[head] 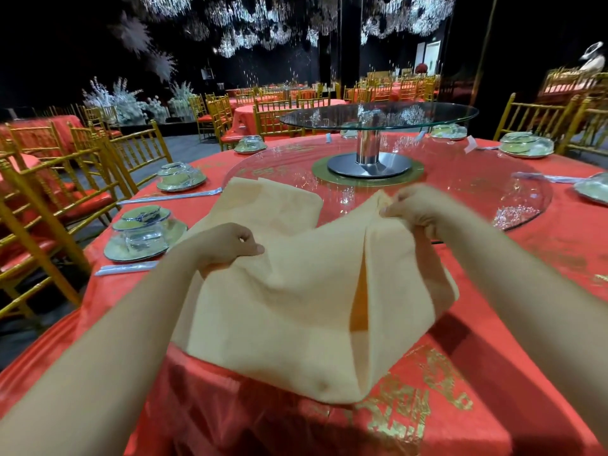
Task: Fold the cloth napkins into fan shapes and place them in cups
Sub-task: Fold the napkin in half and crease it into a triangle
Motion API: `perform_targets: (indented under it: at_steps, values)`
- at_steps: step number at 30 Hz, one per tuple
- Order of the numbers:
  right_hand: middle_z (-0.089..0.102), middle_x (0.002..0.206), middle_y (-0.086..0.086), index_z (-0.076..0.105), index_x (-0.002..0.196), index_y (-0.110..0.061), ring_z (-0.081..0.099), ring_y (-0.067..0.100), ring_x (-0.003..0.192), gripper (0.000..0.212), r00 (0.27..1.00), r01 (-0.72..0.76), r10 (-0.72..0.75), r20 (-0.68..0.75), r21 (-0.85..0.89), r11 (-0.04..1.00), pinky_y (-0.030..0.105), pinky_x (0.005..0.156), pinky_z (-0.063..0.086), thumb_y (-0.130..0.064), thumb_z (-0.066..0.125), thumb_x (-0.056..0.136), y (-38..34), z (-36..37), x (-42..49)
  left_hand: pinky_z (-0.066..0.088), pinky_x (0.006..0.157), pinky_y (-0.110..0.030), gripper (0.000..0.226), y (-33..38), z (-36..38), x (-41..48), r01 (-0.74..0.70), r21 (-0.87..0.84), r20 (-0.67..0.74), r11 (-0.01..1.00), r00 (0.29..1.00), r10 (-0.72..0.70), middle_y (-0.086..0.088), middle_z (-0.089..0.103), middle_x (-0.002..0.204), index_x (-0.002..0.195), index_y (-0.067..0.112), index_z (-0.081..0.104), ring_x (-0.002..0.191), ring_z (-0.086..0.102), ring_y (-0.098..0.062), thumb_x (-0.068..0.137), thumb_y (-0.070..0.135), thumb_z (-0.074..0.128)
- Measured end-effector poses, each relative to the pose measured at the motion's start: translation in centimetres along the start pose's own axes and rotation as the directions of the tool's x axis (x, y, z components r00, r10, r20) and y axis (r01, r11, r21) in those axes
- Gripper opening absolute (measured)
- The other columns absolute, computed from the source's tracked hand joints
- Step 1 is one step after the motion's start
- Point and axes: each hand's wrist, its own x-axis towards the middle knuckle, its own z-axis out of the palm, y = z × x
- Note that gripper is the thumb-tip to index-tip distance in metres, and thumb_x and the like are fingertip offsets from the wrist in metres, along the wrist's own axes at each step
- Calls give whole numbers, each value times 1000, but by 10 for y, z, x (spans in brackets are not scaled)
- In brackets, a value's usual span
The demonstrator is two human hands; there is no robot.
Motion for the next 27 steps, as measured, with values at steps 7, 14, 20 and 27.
perform_targets:
  at_steps: [7, 14, 20, 27]
  values:
    - [40, 55, 6, 41, 57, -11, 34, 17, 49, 32, 988, -97, 94, -120, -20, 995, 29, 48, 22, -1, 57, 83, 64, 45, 13, 38, 85, -37, 32, -47, 60, 7, 76, 277, -327, 958, 945, 20, -9, 52, 109, 110, 13, 54, 107, 50, -30, 88, 36, 58]
    - [56, 75, 13, 56, 77, -7, 50, 24, 71, 17, 962, 72, -68, -264, 5, 997, 32, 64, 35, -19, 54, 88, 62, 46, 16, 39, 63, -28, 40, 67, 107, -66, -199, -160, 70, 967, 975, 212, 7, 58, 71, 68, 22, 54, 70, 56, -11, 77, 61, 55]
    - [50, 67, 10, 53, 81, -8, 45, 22, 61, 12, 978, 29, -22, -207, 27, 999, 26, 47, 31, -17, 57, 87, 55, 18, 13, 42, 67, -23, 15, 69, 116, -88, -168, -639, 271, 751, 864, 424, 12, 65, 80, 92, 22, 65, 74, 58, -7, 78, 28, 64]
    - [50, 71, 12, 49, 63, -9, 45, 20, 67, 21, 983, -164, 153, -107, -114, 980, 28, 55, 29, -5, 62, 79, 92, 18, 7, 39, 52, -26, 24, 68, 113, -84, -153, -249, 331, 956, 915, 232, 4, 57, 54, 97, 17, 47, 45, 50, -11, 88, 35, 59]
